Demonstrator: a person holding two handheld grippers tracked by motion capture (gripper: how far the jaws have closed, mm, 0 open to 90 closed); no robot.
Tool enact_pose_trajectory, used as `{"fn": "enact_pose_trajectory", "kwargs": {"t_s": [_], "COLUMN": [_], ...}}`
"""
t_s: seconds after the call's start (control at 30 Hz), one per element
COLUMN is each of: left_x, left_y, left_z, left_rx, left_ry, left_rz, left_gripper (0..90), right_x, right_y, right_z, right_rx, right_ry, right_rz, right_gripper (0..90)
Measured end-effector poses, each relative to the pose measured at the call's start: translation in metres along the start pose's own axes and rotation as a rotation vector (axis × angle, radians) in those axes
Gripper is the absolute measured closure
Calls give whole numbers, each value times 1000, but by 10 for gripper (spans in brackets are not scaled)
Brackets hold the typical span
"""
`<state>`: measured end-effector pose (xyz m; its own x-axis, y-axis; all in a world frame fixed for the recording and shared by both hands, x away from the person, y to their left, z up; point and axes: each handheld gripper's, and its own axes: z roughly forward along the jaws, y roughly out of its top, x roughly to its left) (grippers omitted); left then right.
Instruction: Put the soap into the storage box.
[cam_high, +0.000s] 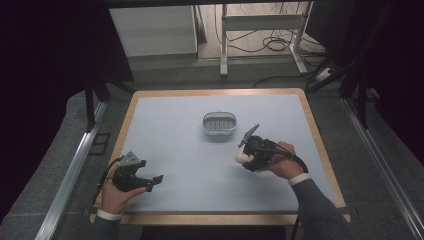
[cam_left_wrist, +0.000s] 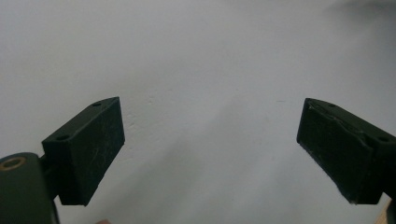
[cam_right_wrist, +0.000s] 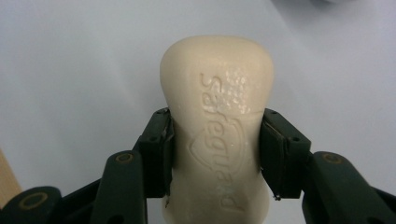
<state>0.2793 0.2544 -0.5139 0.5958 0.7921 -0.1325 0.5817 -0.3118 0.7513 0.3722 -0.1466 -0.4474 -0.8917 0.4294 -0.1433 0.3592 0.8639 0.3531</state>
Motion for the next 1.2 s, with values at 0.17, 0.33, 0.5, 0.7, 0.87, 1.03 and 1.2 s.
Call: {"fn": "enact_pose_trajectory", "kwargs": {"t_s": [0.17,0.33,0.5,0.7,0.87,1.03,1.2], "left_x": [0,0,0,-1,-1,-1,-1], "left_y": [0,0,0,0,0,0,0], "left_z": [-1,0,1,2,2,2,2], "left_rx": [-1,1,6,6,8,8,9], "left_ry": [1,0,2,2,2,2,4], "left_rz": [-5,1,4,4,4,4,5], "left_gripper": [81,81,81,81,81,81,81], "right_x": [-4,-11,-19,-23,-24,-28,-32], "right_y": [6,10,13,19,22,24,25], "right_z": [-1,-3,-5,-9,-12,-13,-14], "right_rx": [-7,-15,-27,-47,-50,-46,-49], "right_ry": [-21,-25,-29,-36,-38,-50,-52], "right_rz": [-2,8,20,21,17,28,28], "right_gripper": [498,498,498,498,498,498,498]}}
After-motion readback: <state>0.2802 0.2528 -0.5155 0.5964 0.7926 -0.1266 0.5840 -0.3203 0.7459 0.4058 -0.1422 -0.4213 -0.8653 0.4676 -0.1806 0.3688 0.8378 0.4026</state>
